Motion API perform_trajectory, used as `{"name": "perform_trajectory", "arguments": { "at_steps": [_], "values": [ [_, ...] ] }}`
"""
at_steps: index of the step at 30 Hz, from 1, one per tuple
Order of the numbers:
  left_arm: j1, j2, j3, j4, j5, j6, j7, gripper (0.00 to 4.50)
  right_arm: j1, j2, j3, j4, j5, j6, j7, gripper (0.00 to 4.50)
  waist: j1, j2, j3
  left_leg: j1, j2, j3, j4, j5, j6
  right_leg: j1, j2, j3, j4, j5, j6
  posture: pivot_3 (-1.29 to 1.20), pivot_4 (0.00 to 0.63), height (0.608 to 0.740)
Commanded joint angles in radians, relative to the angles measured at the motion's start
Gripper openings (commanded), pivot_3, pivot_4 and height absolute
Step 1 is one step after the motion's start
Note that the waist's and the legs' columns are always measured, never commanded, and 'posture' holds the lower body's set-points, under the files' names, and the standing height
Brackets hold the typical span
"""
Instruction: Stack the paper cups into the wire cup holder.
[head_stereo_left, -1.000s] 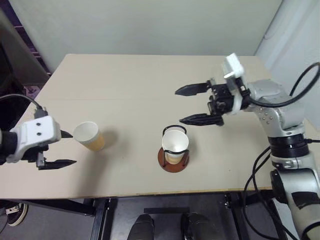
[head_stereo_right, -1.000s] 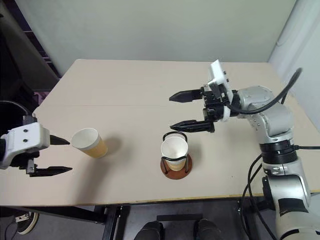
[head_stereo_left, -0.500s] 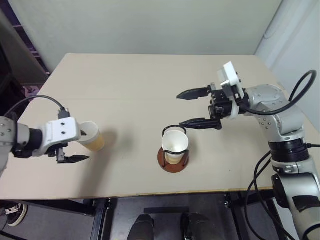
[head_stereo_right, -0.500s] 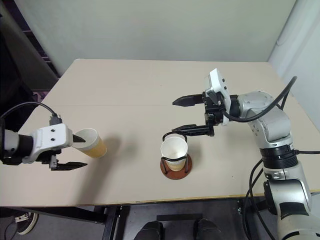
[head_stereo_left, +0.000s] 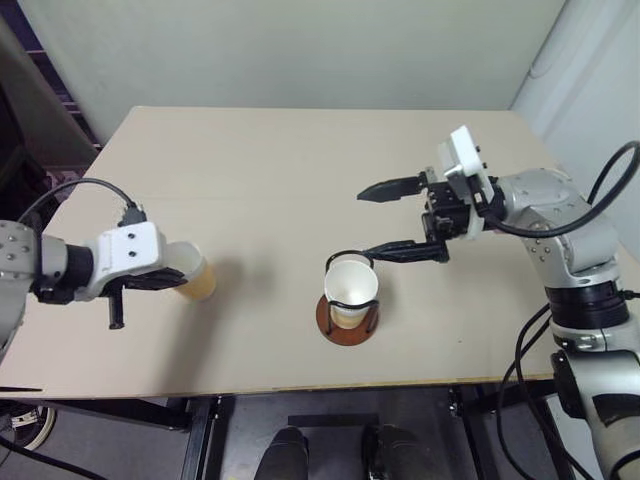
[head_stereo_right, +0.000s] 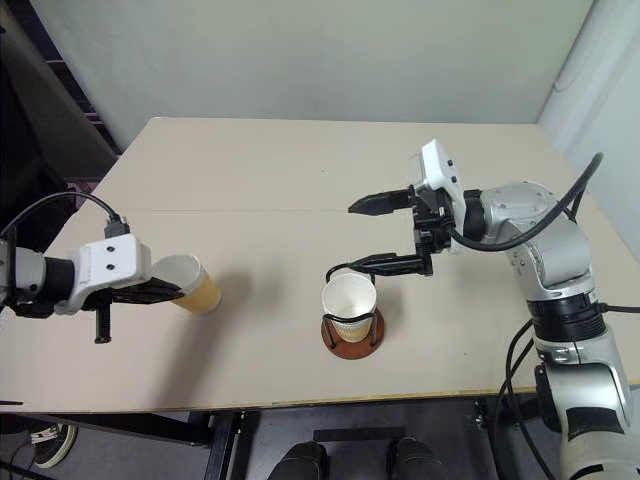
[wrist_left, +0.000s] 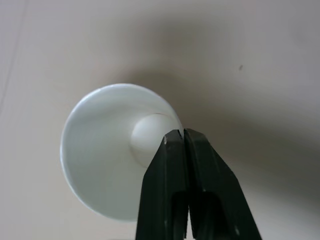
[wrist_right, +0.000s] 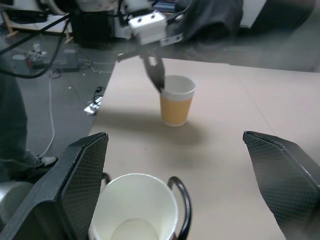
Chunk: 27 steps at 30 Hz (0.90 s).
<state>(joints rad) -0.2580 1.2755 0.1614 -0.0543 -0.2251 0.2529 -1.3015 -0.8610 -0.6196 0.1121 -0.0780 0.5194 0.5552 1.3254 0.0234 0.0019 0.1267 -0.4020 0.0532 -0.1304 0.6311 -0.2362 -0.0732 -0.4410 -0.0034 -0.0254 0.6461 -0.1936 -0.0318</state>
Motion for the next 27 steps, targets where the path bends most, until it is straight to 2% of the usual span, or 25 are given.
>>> {"name": "perform_trajectory", "arguments": {
  "at_steps": [1, 5, 8, 12, 19, 24, 27],
  "values": [
    [-0.031, 0.009, 0.09, -0.069, -0.105, 0.029, -0.04, 0.02, 0.003, -0.036, -0.034, -0.035, 0.028, -0.002, 0.021, 4.5, 0.0, 0.0, 0.0, 0.0, 0.0, 0.0, 0.0, 0.0, 0.0, 0.0, 0.0, 0.0, 0.0, 0.0, 0.0, 0.0, 0.15, 0.74],
    [-0.137, -0.004, 0.108, -0.13, -0.234, 0.074, -0.067, 0.02, 0.026, -0.105, -0.061, -0.064, 0.059, 0.01, 0.069, 4.5, 0.008, 0.0, 0.0, -0.001, -0.001, 0.0, 0.001, 0.001, 0.0, 0.0, 0.0, 0.0, 0.0, 0.0, 0.001, 0.0, 0.15, 0.74],
    [-0.262, -0.039, 0.075, -0.156, -0.329, 0.105, -0.085, 0.02, 0.079, -0.196, -0.079, -0.085, 0.061, -0.019, 0.141, 4.5, 0.015, -0.001, -0.001, -0.002, -0.002, 0.0, 0.002, 0.001, 0.001, 0.0, 0.0, 0.0, 0.0, 0.001, 0.002, 0.0, 0.15, 0.74],
    [-0.476, -0.151, -0.034, -0.175, -0.426, 0.146, -0.133, 0.02, 0.126, -0.313, -0.147, 0.013, 0.006, -0.086, 0.146, 4.5, 0.02, -0.001, -0.001, -0.002, -0.005, 0.001, 0.003, 0.002, 0.002, 0.002, -0.002, 0.0, -0.001, 0.003, 0.005, 0.0, 0.15, 0.74],
    [-0.685, -0.326, -0.219, -0.12, -0.39, 0.107, -0.264, 0.02, 0.208, -0.386, -0.225, -0.015, 0.008, -0.094, 0.093, 4.5, 0.013, -0.001, 0.0, 0.0, -0.005, 0.003, 0.005, 0.003, 0.005, 0.01, -0.003, 0.003, -0.003, 0.006, 0.012, 0.0, 0.15, 0.74],
    [-0.733, -0.401, -0.352, -0.066, -0.307, 0.021, -0.313, 0.02, 0.265, -0.397, -0.263, -0.094, 0.034, -0.062, 0.041, 4.5, 0.008, 0.0, 0.0, 0.002, -0.006, 0.004, 0.009, 0.003, 0.008, 0.016, -0.003, 0.004, -0.004, 0.005, 0.018, 0.0, 0.15, 0.74],
    [-0.739, -0.439, -0.416, -0.028, -0.208, -0.053, -0.309, 0.02, 0.291, -0.405, -0.283, -0.129, 0.043, -0.043, 0.017, 4.5, 0.01, 0.001, 0.0, 0.002, -0.007, 0.004, 0.013, 0.003, 0.009, 0.017, -0.002, 0.005, -0.006, 0.003, 0.022, 0.0, 0.15, 0.74]
  ]
}}
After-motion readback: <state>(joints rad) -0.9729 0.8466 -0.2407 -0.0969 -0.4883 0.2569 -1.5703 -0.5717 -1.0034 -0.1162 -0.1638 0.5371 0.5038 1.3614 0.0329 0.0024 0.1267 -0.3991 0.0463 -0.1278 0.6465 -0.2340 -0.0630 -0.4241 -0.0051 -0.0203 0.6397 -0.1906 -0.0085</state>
